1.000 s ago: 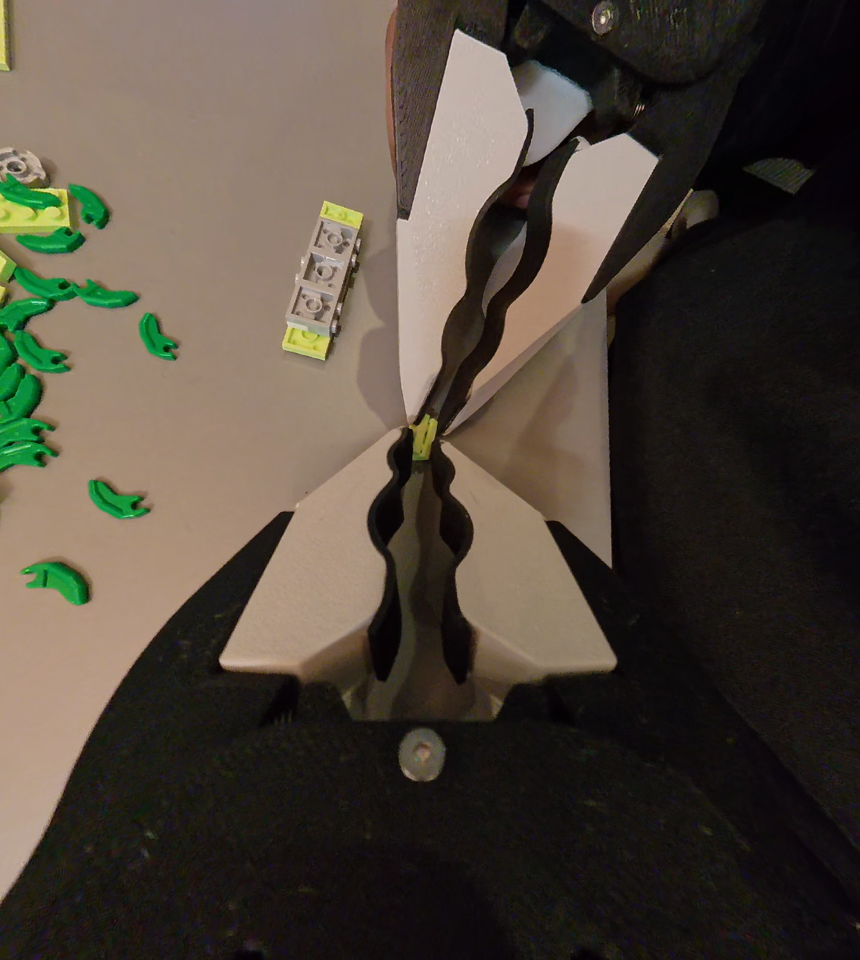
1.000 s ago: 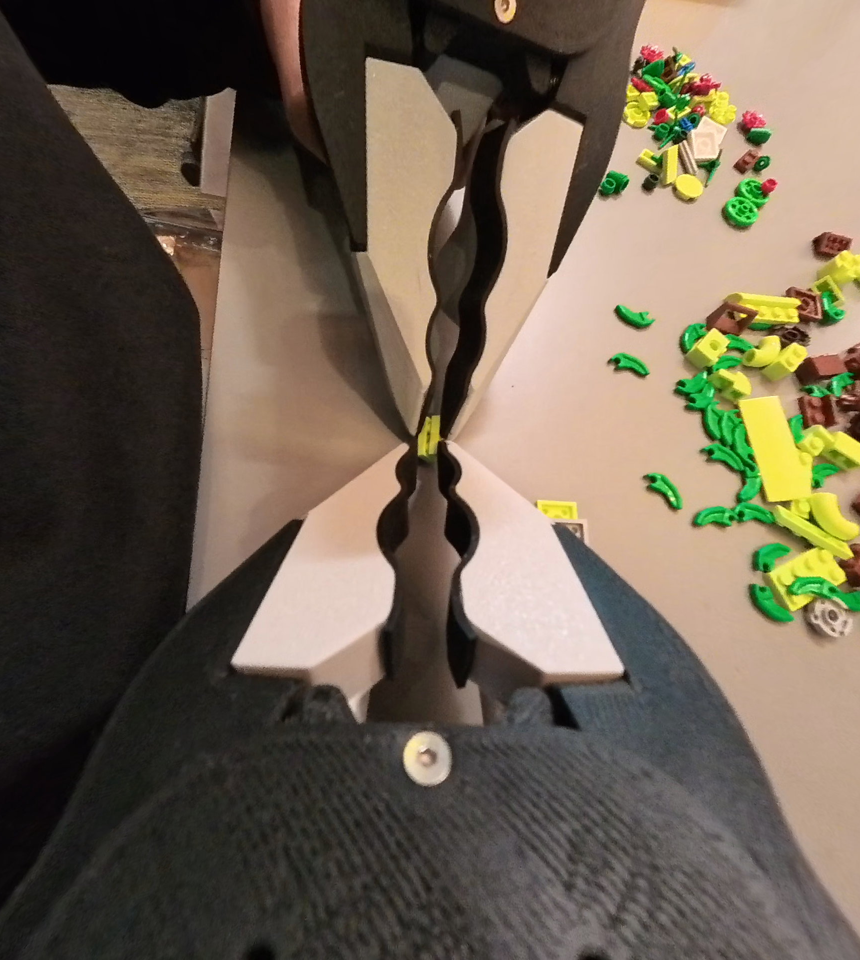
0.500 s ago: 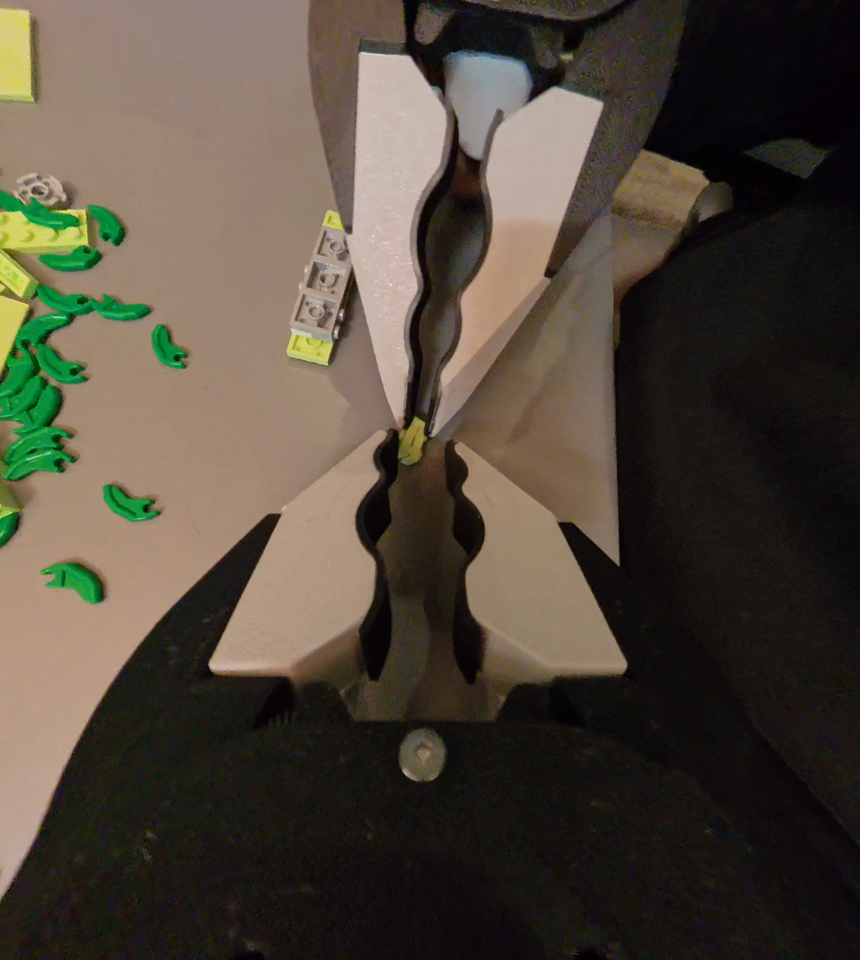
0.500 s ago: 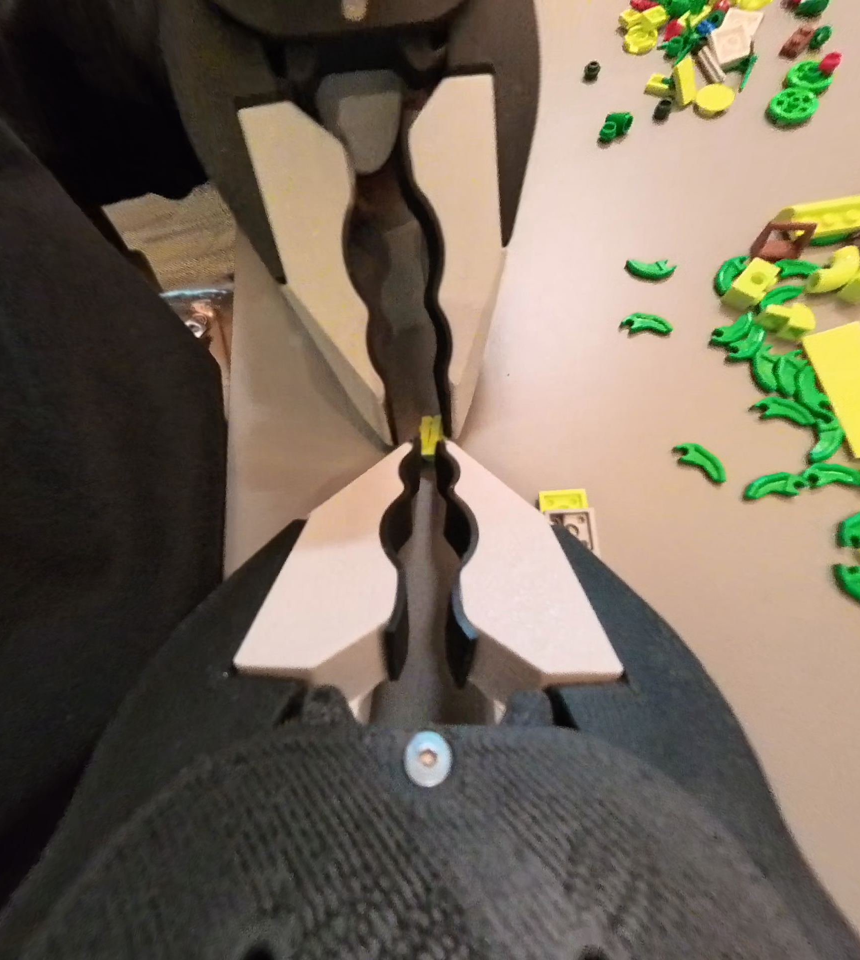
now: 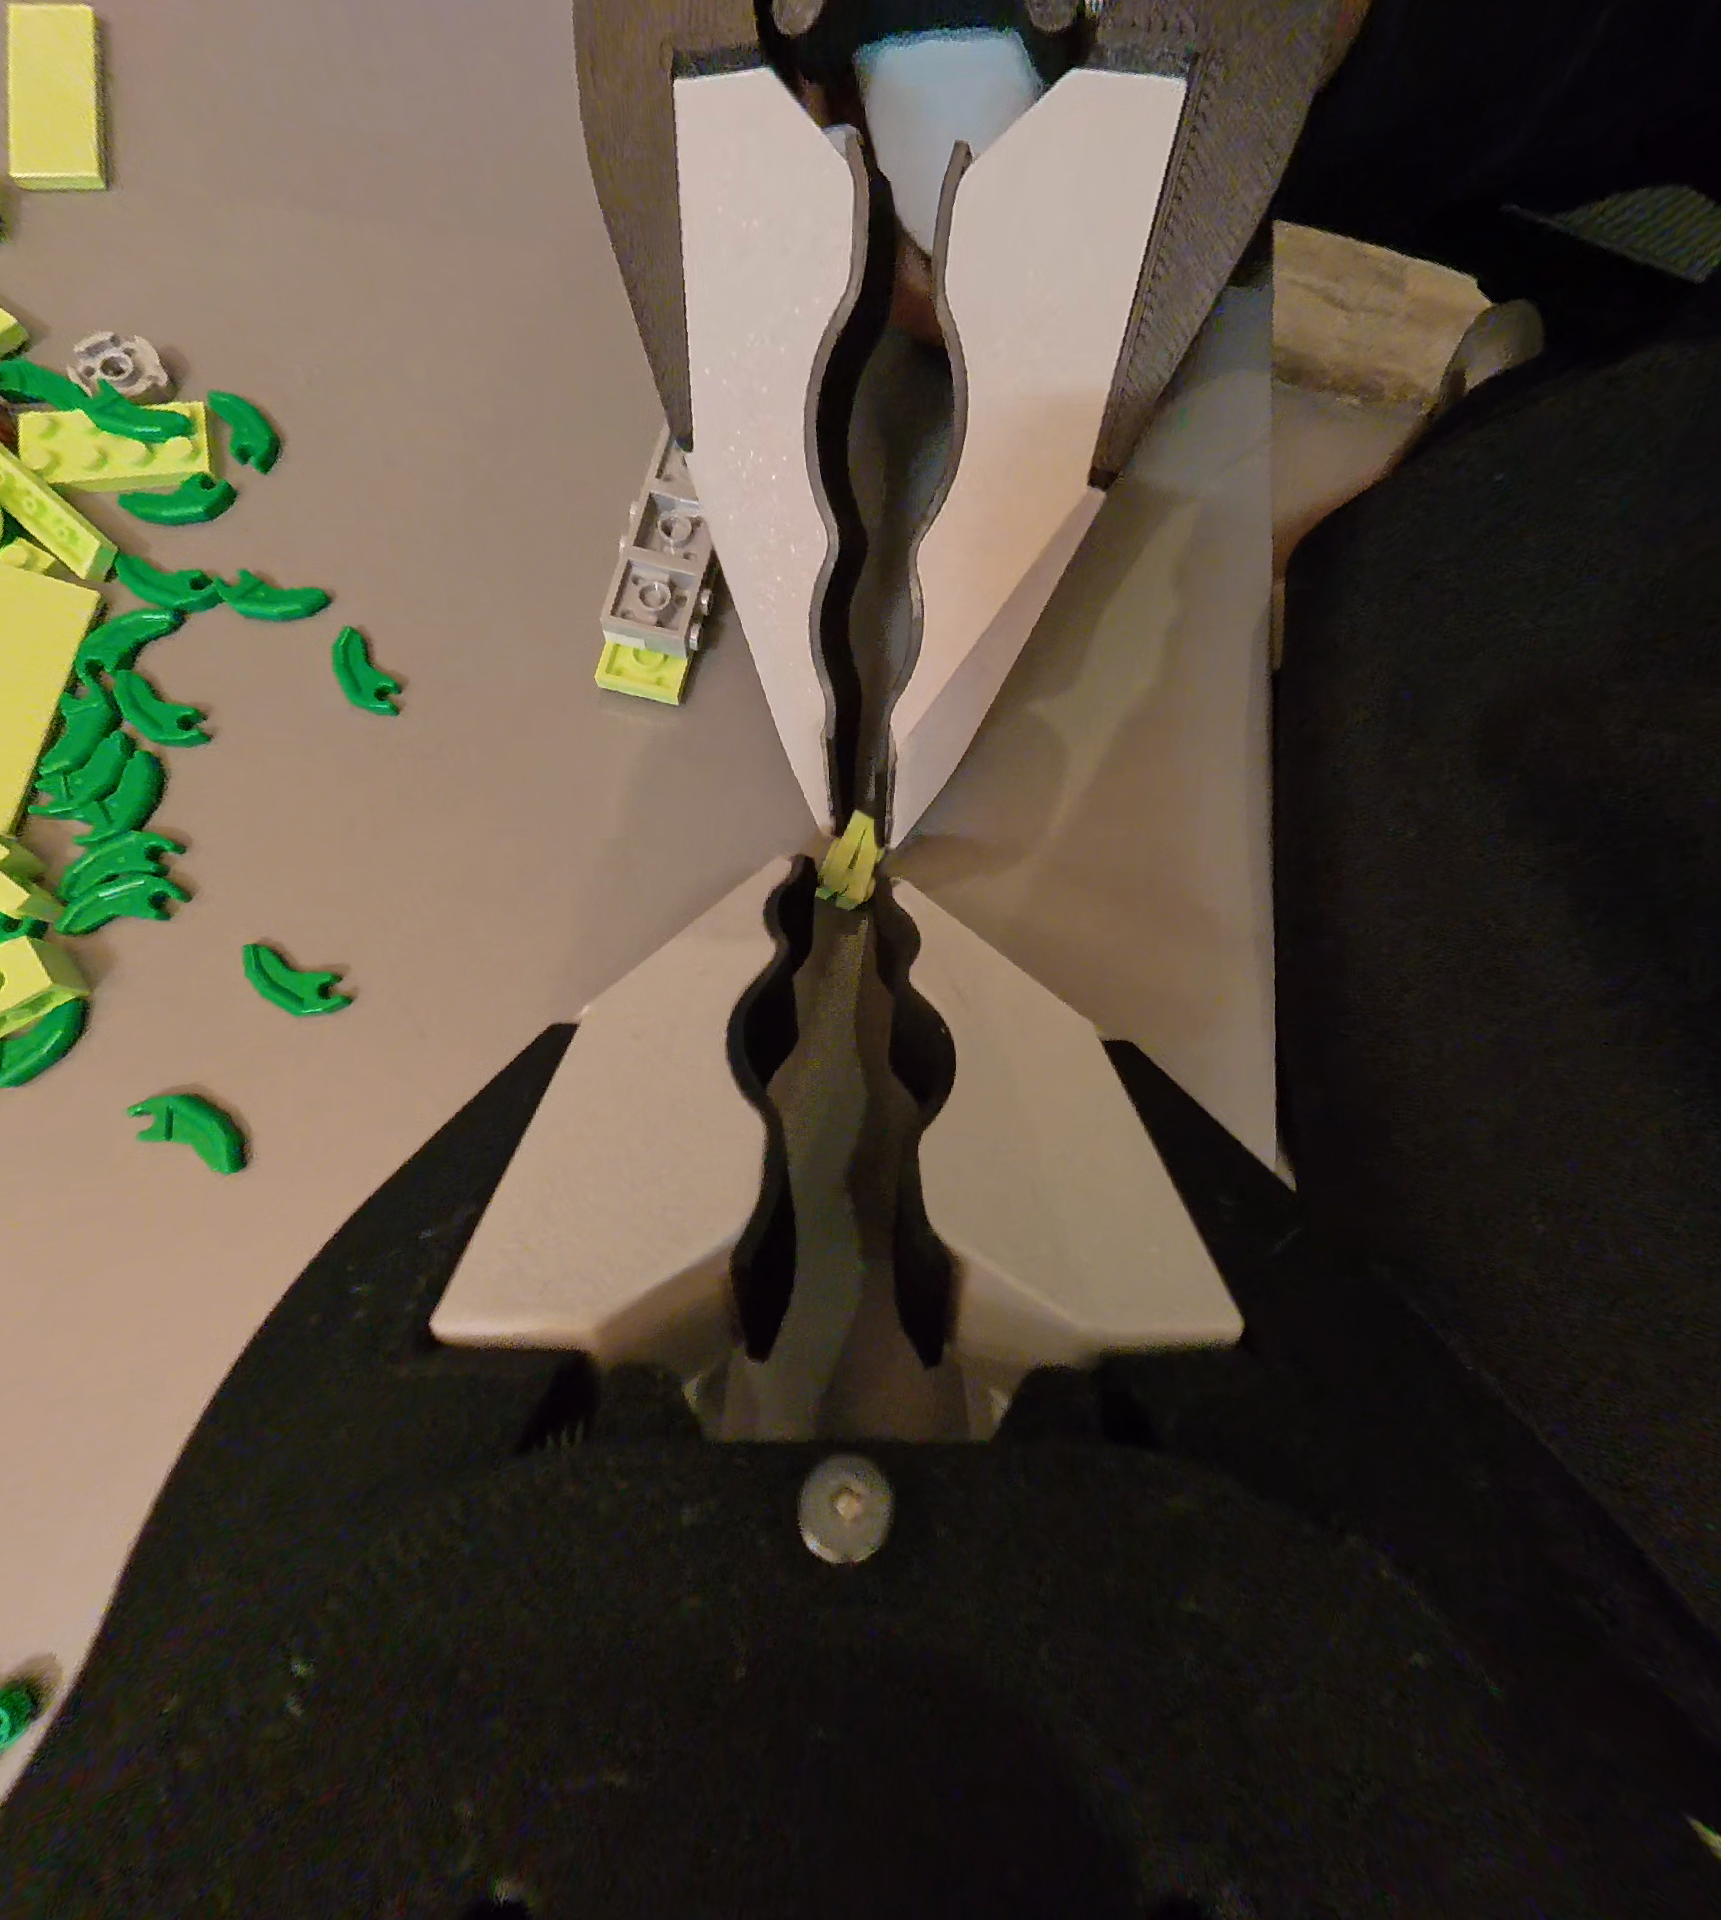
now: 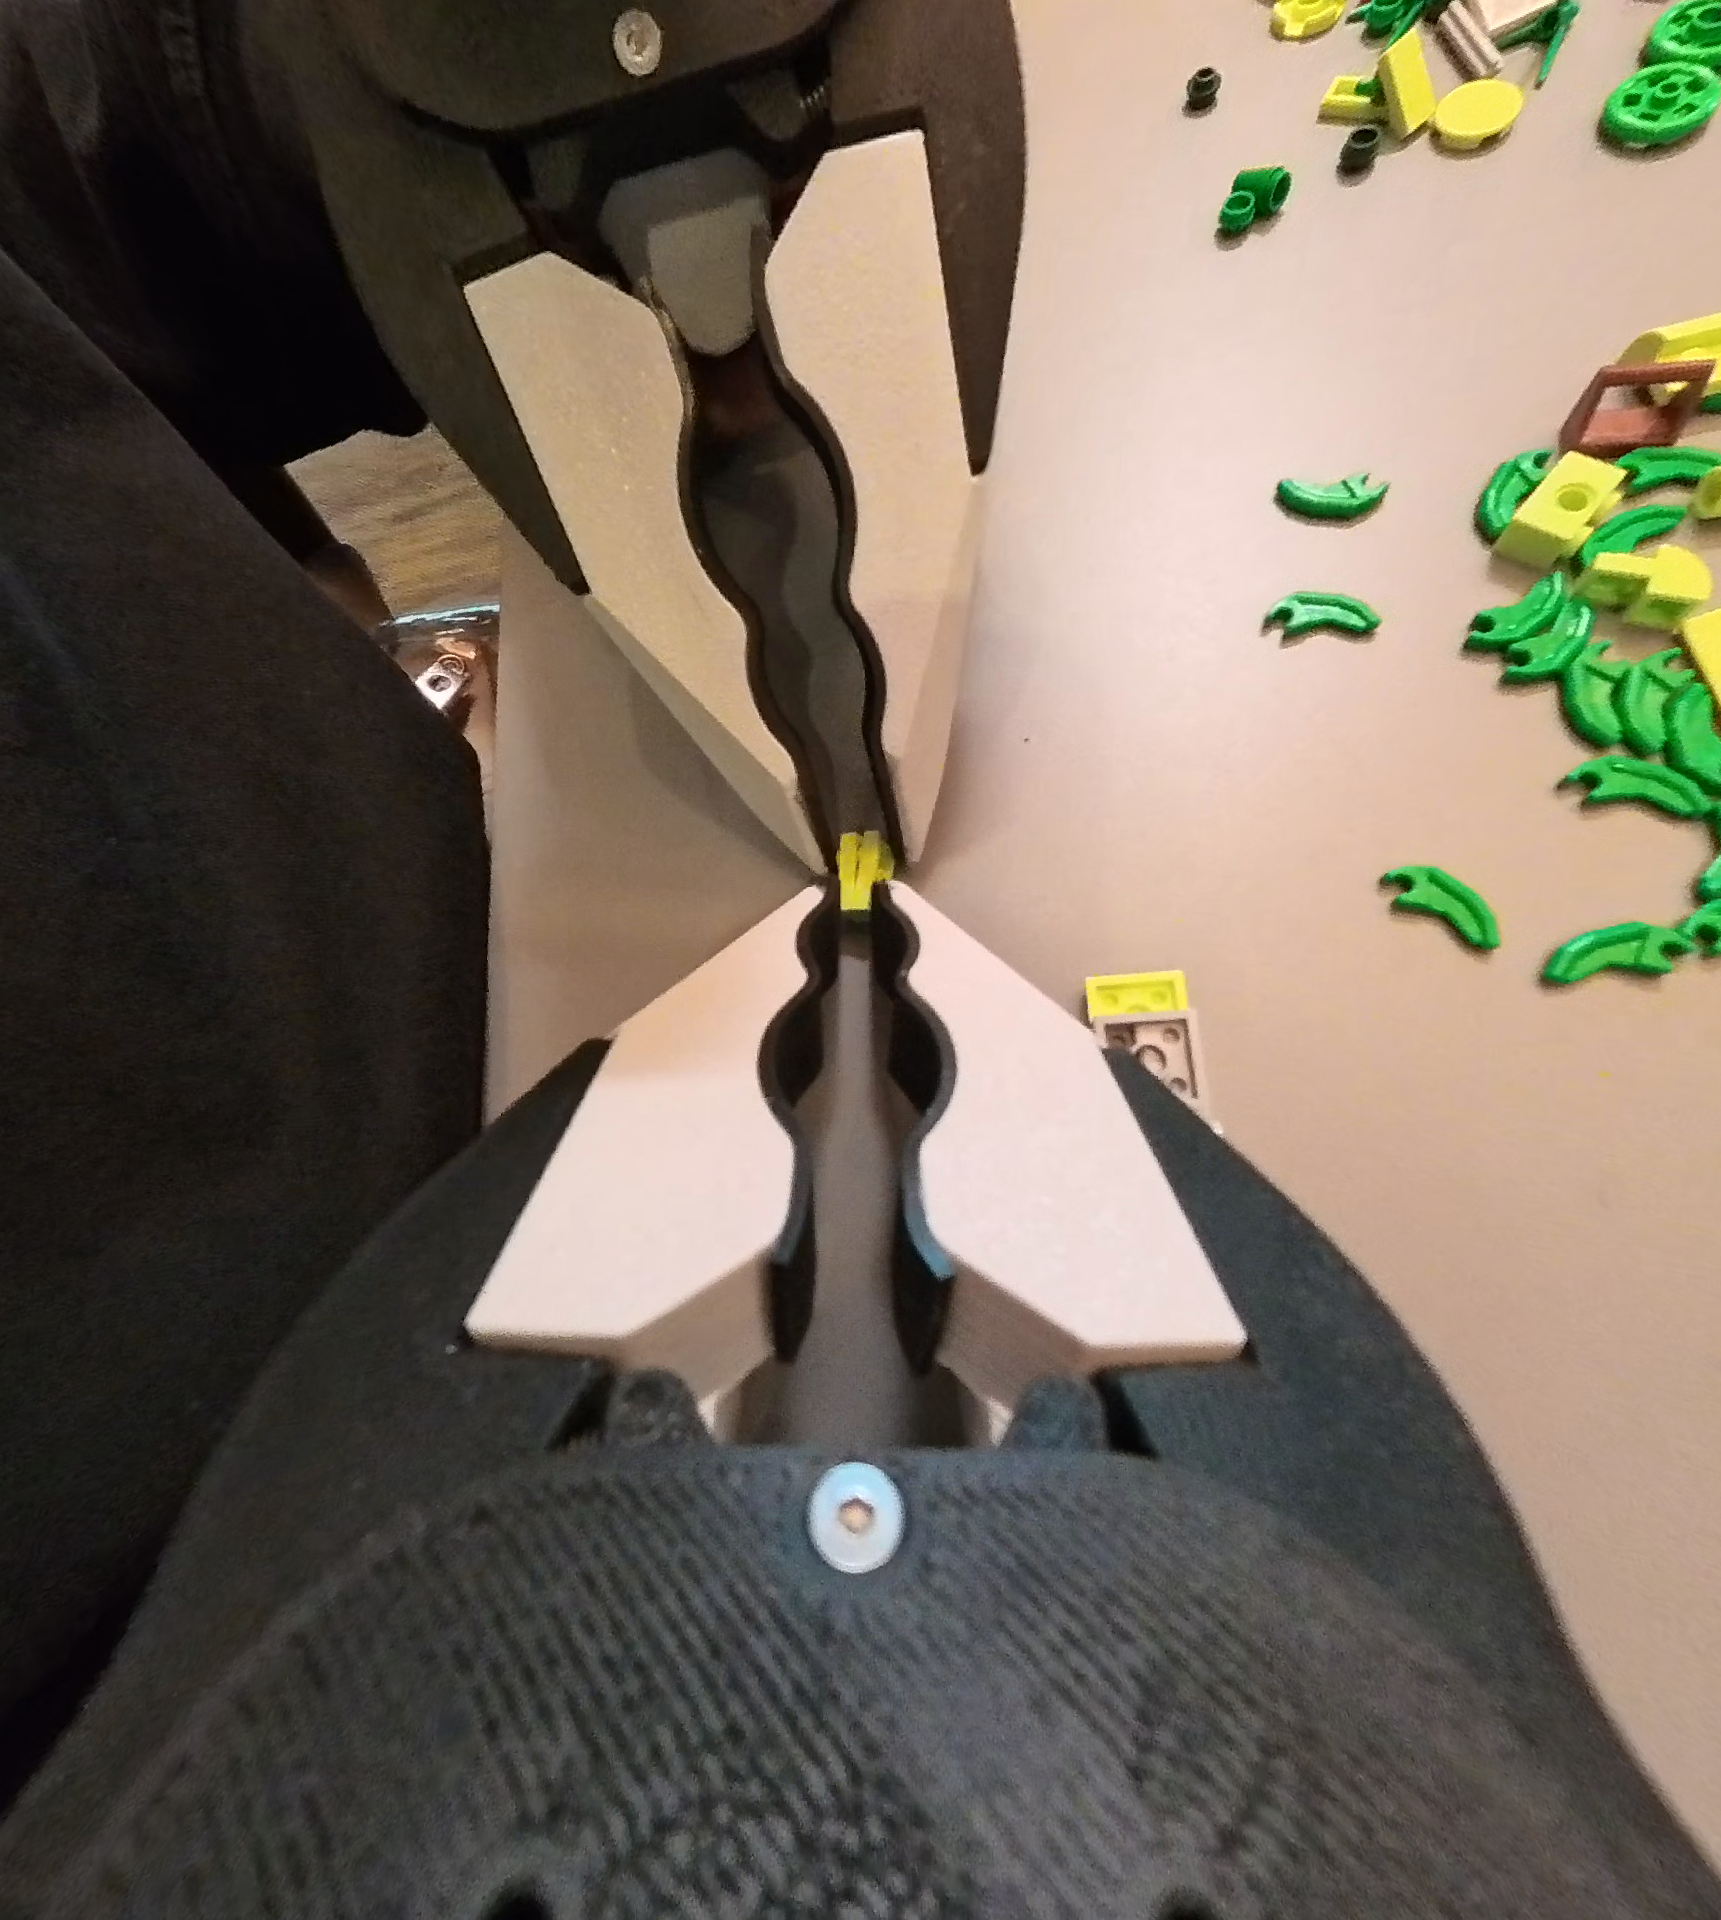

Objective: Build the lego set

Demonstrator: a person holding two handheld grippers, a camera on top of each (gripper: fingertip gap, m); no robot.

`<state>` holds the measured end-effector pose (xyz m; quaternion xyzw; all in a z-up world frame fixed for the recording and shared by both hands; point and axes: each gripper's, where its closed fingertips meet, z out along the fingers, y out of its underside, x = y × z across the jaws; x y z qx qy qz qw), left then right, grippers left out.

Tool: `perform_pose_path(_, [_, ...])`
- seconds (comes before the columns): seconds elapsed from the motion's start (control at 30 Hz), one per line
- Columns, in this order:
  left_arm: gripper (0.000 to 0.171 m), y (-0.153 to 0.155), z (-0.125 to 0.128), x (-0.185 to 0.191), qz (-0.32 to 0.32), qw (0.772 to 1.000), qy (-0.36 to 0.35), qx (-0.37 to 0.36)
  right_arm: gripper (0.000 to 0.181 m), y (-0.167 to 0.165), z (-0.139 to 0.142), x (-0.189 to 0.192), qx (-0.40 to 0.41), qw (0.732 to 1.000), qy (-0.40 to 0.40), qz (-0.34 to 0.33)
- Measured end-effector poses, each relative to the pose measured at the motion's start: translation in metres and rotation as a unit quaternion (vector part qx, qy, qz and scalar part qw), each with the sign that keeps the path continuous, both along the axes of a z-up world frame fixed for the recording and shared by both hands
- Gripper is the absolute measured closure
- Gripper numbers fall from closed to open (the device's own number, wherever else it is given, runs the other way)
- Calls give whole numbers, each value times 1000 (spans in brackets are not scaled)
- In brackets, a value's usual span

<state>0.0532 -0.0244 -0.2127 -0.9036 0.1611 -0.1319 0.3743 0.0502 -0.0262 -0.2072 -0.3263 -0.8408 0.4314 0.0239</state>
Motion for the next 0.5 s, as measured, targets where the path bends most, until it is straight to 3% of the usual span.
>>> perform_pose_path(0.5, [163, -4, -1, 4, -12, 1000, -23, -14, 177, -2, 0, 3, -27, 999, -43, 13])
